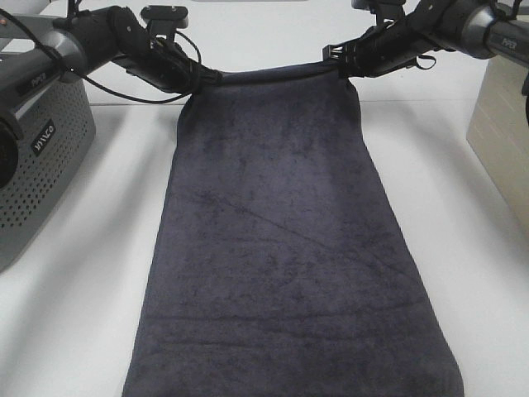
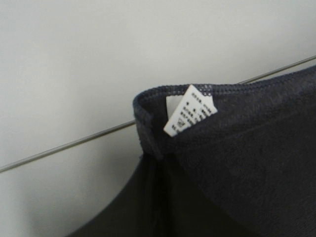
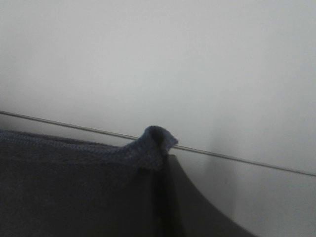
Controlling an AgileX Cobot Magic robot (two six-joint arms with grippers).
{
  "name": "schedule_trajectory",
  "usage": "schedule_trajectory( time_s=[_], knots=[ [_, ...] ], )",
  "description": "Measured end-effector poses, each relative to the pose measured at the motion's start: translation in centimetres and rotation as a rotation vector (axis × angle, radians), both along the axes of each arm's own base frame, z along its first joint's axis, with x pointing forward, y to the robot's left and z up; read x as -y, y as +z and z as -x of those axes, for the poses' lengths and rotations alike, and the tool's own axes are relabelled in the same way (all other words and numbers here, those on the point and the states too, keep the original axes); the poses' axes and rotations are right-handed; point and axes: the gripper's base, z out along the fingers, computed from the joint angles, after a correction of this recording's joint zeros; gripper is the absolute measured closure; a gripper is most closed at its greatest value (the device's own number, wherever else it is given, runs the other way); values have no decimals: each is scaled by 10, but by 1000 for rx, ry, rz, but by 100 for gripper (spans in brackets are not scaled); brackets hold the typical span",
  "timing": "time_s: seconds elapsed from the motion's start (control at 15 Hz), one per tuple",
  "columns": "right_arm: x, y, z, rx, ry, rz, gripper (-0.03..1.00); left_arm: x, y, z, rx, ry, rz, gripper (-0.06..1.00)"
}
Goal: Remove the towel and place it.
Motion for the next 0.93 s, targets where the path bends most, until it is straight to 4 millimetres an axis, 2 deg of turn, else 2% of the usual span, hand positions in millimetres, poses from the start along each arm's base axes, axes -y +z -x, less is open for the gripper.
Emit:
schedule_trajectory(
  time_s=[0.4, 0.67, 0.8, 0.93],
  knots=[
    [2, -36, -3, -16, -26, 8, 96, -1, -21, -5, 39, 21, 2, 93],
    [2, -46, -5, -9, -42, 4, 95, -1, -30, -7, 65, 34, 6, 93],
    [2, -44, -7, 18, -52, -6, 86, -2, -27, -8, 85, 40, 10, 93],
    [3, -43, -8, 34, -60, -9, 64, -2, -25, -10, 116, 49, 16, 92]
  ],
)
